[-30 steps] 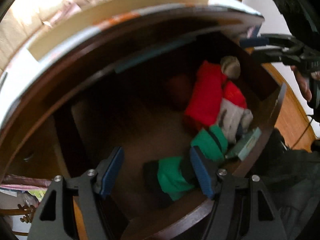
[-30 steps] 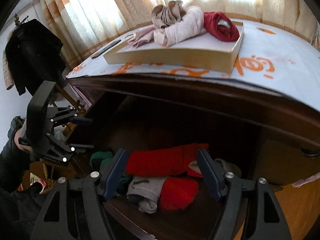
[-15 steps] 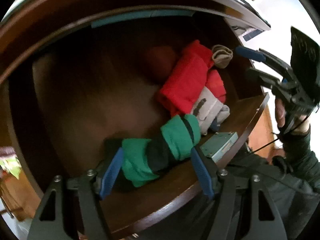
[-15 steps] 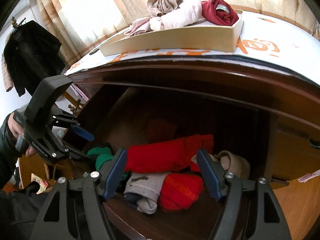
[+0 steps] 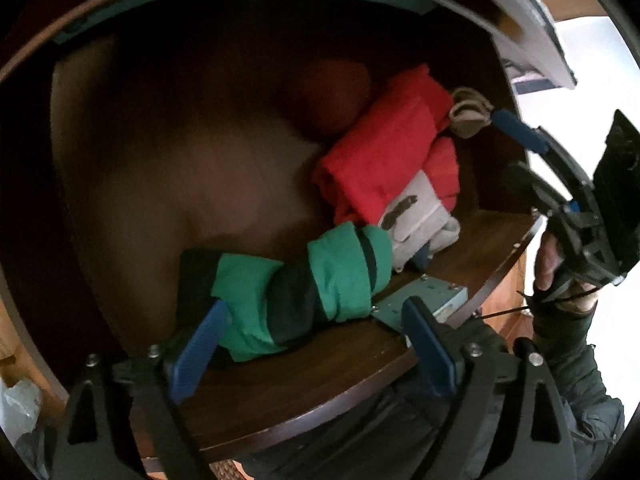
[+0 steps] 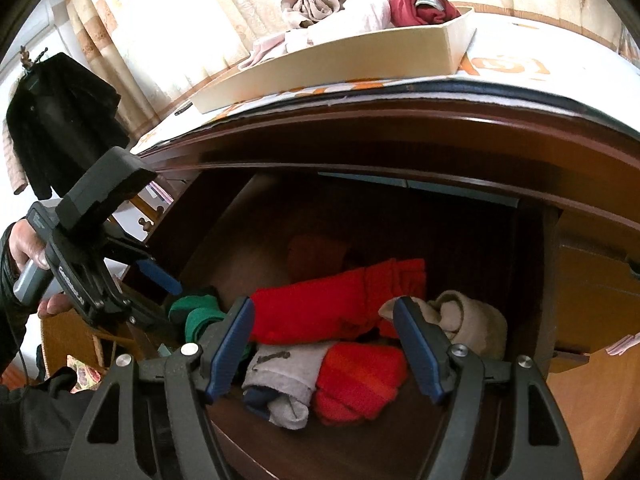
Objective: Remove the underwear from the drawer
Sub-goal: 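Close the left tool on the green and black sock in the drawer, then close the right tool on the red garment while the left tool holds the green sock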
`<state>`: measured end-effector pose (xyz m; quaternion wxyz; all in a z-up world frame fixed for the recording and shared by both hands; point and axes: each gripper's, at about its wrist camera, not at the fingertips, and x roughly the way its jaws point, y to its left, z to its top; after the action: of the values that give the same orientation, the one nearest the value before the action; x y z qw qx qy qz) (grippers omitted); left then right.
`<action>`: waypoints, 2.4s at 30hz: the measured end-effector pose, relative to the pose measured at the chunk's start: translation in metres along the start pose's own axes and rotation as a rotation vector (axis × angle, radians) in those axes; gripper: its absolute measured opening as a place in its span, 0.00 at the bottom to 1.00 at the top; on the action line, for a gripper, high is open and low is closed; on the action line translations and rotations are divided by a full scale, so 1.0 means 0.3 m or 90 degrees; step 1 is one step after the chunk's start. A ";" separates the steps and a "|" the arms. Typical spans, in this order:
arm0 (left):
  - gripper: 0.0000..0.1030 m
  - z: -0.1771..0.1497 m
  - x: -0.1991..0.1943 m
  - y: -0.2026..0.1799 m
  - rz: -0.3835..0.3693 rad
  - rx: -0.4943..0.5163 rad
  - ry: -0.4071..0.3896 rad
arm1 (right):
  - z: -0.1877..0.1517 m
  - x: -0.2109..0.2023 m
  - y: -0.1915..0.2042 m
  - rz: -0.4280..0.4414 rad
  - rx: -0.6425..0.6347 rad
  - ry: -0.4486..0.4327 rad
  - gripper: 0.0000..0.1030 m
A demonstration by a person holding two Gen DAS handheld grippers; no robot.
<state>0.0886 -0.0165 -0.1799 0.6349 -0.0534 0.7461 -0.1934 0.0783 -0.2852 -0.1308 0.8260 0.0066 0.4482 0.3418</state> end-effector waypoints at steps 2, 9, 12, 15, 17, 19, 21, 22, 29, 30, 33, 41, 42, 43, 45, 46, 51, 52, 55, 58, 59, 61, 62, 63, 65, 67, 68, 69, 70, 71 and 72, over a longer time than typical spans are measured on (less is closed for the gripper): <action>0.90 0.011 0.018 -0.007 0.009 -0.003 0.010 | -0.003 -0.002 -0.004 0.003 0.002 -0.002 0.71; 0.90 0.036 0.068 -0.021 0.028 -0.009 0.024 | -0.014 -0.009 -0.019 0.011 0.009 -0.008 0.71; 0.90 0.038 0.075 -0.026 0.037 -0.005 0.027 | -0.020 -0.011 -0.026 0.012 0.012 -0.010 0.71; 0.88 0.035 0.092 -0.024 0.041 -0.004 0.029 | -0.024 -0.011 -0.028 0.014 0.013 -0.011 0.71; 0.84 0.029 0.105 -0.033 0.046 -0.003 0.024 | -0.024 -0.009 -0.029 0.014 0.015 -0.011 0.71; 0.78 0.022 0.102 -0.034 0.044 0.001 0.011 | -0.026 -0.007 -0.030 0.016 0.016 -0.011 0.71; 0.61 0.013 0.096 -0.038 0.041 0.011 -0.001 | -0.025 -0.005 -0.030 0.020 0.016 -0.008 0.71; 0.56 0.006 0.091 -0.041 0.035 0.017 -0.009 | -0.025 -0.004 -0.029 0.020 0.014 -0.007 0.71; 0.22 -0.049 0.014 -0.058 0.024 0.051 -0.095 | 0.002 -0.007 0.006 -0.019 -0.035 0.000 0.71; 0.22 -0.059 0.002 -0.052 0.019 0.051 -0.110 | 0.008 -0.007 0.011 -0.023 -0.042 0.001 0.71; 0.22 -0.078 -0.036 -0.024 0.010 0.043 -0.150 | 0.021 0.006 0.026 -0.039 -0.063 0.014 0.71; 0.22 -0.064 -0.126 0.076 0.070 0.028 -0.248 | 0.048 0.104 0.114 -0.074 -0.162 0.082 0.71; 0.22 -0.062 -0.129 0.081 0.074 0.026 -0.248 | 0.049 0.119 0.126 -0.081 -0.178 0.093 0.71; 0.22 -0.051 -0.119 0.089 0.077 0.024 -0.245 | 0.052 0.136 0.139 -0.087 -0.195 0.103 0.71; 0.22 -0.032 -0.111 0.117 0.072 0.014 -0.239 | 0.055 0.162 0.155 -0.090 -0.217 0.121 0.71; 0.22 -0.036 -0.106 0.142 0.068 0.010 -0.237 | 0.058 0.178 0.159 -0.091 -0.227 0.132 0.71; 0.25 -0.007 -0.108 0.173 0.055 -0.002 -0.229 | 0.052 0.254 0.199 -0.111 -0.298 0.181 0.71; 0.26 -0.004 -0.110 0.177 0.056 -0.002 -0.227 | 0.049 0.269 0.211 -0.110 -0.317 0.193 0.71; 0.34 -0.011 -0.114 0.182 0.063 0.000 -0.220 | 0.042 0.301 0.252 -0.108 -0.370 0.213 0.71; 0.43 -0.009 -0.114 0.175 0.063 0.004 -0.213 | 0.043 0.329 0.276 -0.113 -0.402 0.230 0.71; 0.46 -0.011 -0.119 0.173 0.065 0.010 -0.210 | 0.043 0.335 0.283 -0.107 -0.410 0.235 0.71; 0.51 -0.013 -0.126 0.164 0.068 0.023 -0.205 | 0.037 0.347 0.296 -0.099 -0.433 0.253 0.71; 0.54 -0.018 -0.136 0.159 0.071 0.034 -0.207 | 0.035 0.352 0.302 -0.102 -0.448 0.258 0.71; 0.59 -0.016 -0.143 0.147 0.078 0.046 -0.207 | 0.032 0.353 0.307 -0.104 -0.463 0.263 0.71; 0.63 -0.025 -0.145 0.124 0.091 0.074 -0.211 | 0.033 0.353 0.310 -0.107 -0.482 0.267 0.71; 0.66 -0.037 -0.151 0.116 0.104 0.098 -0.204 | 0.036 0.358 0.319 -0.103 -0.494 0.271 0.71; 0.67 -0.041 -0.153 0.110 0.110 0.112 -0.201 | 0.035 0.359 0.320 -0.103 -0.500 0.271 0.71; 0.68 -0.047 -0.153 0.112 0.115 0.128 -0.194 | 0.030 0.361 0.327 -0.104 -0.506 0.273 0.71; 0.68 -0.050 -0.148 0.105 0.122 0.143 -0.185 | 0.028 0.370 0.330 -0.107 -0.512 0.277 0.71; 0.68 -0.054 -0.141 0.099 0.129 0.157 -0.178 | 0.023 0.373 0.332 -0.113 -0.517 0.277 0.71; 0.69 -0.057 -0.133 0.095 0.135 0.168 -0.171 | 0.020 0.383 0.335 -0.118 -0.521 0.278 0.71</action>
<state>0.0843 0.0264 -0.1510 0.7467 0.0837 0.6246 -0.2129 0.0684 -0.1409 -0.1799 0.6739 -0.4317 0.4387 0.4087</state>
